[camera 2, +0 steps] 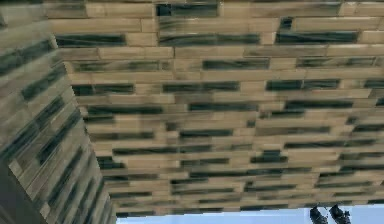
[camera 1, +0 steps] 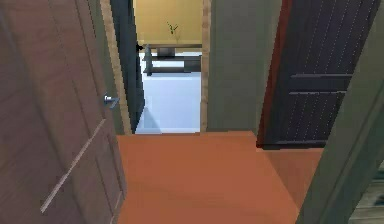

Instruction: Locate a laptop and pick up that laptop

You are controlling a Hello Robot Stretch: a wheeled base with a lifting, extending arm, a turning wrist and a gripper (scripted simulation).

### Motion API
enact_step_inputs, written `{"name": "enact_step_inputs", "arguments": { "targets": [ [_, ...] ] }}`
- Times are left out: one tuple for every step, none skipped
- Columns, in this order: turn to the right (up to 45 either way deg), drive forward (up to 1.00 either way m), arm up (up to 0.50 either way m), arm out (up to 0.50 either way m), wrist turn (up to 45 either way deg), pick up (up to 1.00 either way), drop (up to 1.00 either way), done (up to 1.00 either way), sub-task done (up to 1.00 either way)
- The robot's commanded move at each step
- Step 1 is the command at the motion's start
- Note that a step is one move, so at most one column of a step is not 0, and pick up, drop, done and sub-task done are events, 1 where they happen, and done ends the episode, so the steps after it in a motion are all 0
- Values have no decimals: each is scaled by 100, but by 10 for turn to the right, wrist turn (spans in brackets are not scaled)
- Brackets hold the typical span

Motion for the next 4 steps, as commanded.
{"name": "enact_step_inputs", "arguments": {
  "targets": [
    [0, 60, 0, 0, 0, 0, 0, 0, 0],
    [450, 0, 0, 0, 0, 0, 0, 0, 0],
    [60, 0, 0, 0, 0, 0, 0, 0, 0],
    [0, 85, 0, 0, 0, 0, 0, 0, 0]
  ]
}}
